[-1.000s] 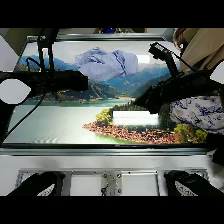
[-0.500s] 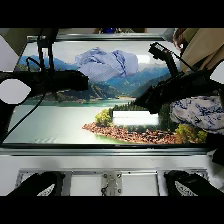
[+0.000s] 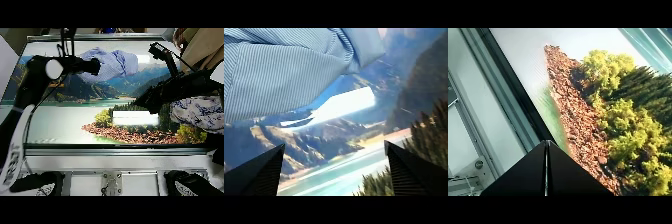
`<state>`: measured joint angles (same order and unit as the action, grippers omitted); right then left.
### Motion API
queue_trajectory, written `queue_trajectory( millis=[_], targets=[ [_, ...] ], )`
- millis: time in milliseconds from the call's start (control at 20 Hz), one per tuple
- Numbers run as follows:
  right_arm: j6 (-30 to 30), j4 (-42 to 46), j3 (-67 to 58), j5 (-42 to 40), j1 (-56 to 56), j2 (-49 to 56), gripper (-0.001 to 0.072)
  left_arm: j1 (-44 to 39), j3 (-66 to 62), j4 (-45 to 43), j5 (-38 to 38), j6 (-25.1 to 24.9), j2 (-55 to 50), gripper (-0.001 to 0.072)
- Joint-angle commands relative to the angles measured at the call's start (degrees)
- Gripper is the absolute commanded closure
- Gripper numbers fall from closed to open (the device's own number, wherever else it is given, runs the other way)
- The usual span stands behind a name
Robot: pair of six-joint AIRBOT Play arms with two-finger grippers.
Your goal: Fold the clothes and pants, and hang the long-sleeved shirts on hangers.
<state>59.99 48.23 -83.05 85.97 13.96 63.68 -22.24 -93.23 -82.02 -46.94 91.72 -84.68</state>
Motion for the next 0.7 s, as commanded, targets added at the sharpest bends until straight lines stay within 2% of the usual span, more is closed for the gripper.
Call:
queue_trajectory(
  millis=[0,200,300,650],
  targets=[
    [0.0,0.0,0.0,0.0,0.1,0.0,0.0690,2.6,-12.9,-0.3,0.9,-0.9,-18.3,0.0002],
    [0.0,0.0,0.0,0.0,0.1,0.0,0.0690,4.3,-24.5,-0.6,1.8,-0.9,-34.1,0.0002],
    [0.0,0.0,0.0,0.0,0.1,0.1,0.0691,5.9,-24.0,-0.5,6.8,-0.9,-39.5,0.0002],
    [0.0,0.0,0.0,0.0,0.1,0.3,0.0690,6.7,-22.9,-0.9,13.0,-0.9,-42.1,0.0002]
  ],
)
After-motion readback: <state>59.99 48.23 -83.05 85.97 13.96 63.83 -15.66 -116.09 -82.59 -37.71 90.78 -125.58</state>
